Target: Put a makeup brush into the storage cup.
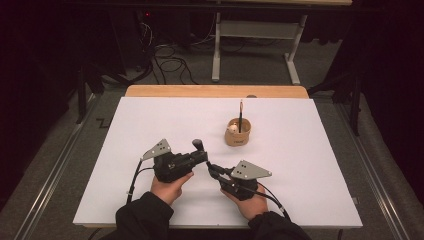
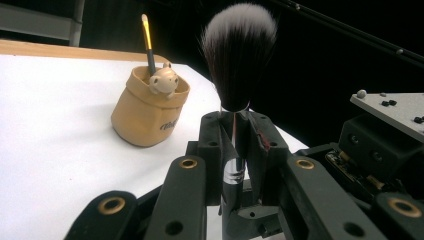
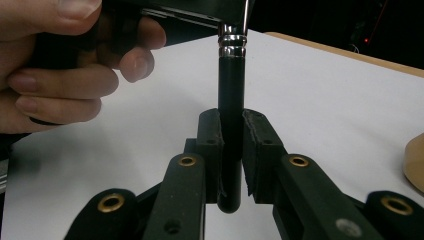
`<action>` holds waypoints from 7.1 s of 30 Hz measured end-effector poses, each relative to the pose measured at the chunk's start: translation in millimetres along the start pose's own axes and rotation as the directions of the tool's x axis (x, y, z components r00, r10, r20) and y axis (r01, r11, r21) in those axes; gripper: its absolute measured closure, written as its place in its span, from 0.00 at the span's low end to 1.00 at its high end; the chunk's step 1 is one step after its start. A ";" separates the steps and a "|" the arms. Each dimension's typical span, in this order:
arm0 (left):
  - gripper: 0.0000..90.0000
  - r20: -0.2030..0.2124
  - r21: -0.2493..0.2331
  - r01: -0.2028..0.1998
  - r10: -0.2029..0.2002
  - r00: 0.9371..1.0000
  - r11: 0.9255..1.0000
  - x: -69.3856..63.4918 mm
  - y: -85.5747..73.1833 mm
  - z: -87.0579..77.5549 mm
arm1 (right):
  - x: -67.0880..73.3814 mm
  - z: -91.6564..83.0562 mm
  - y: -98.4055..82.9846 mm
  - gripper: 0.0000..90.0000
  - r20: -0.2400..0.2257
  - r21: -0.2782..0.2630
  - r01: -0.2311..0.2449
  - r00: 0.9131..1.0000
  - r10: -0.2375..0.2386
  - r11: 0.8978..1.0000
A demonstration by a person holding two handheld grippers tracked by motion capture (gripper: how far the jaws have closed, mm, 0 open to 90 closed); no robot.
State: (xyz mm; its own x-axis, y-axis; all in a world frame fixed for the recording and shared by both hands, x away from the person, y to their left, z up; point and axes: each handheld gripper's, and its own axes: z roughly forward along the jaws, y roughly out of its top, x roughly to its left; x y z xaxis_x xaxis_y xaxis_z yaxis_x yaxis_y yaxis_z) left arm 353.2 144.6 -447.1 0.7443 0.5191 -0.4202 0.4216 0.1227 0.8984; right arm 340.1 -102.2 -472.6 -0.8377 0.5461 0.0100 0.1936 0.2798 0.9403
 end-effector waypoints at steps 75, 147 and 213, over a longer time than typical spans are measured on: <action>0.87 -0.115 0.153 -0.260 0.279 0.953 0.953 -34.7 0.3 9.1 | 12.1 2.4 8.2 0.68 0.069 -0.020 -0.021 0.997 0.022 1.000; 0.40 -0.327 0.117 -0.237 0.263 0.908 0.964 20.1 -1.1 -82.0 | -2.7 -14.8 10.2 0.89 0.116 -0.051 -0.044 0.992 0.049 0.998; 0.00 -0.382 0.176 -0.209 0.263 0.886 0.962 36.1 -8.6 -77.2 | -66.0 -65.7 4.2 0.89 0.294 -0.101 -0.121 0.945 0.145 0.988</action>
State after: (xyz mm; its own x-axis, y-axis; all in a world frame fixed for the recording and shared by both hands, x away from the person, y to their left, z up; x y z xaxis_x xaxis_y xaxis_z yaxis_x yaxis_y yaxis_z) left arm 336.5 227.7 -460.1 0.5727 0.8150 -0.0878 0.3409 -0.1395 0.9297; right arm 362.6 -189.0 -447.0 -0.6128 0.7889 0.0461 0.2408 0.1308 0.9617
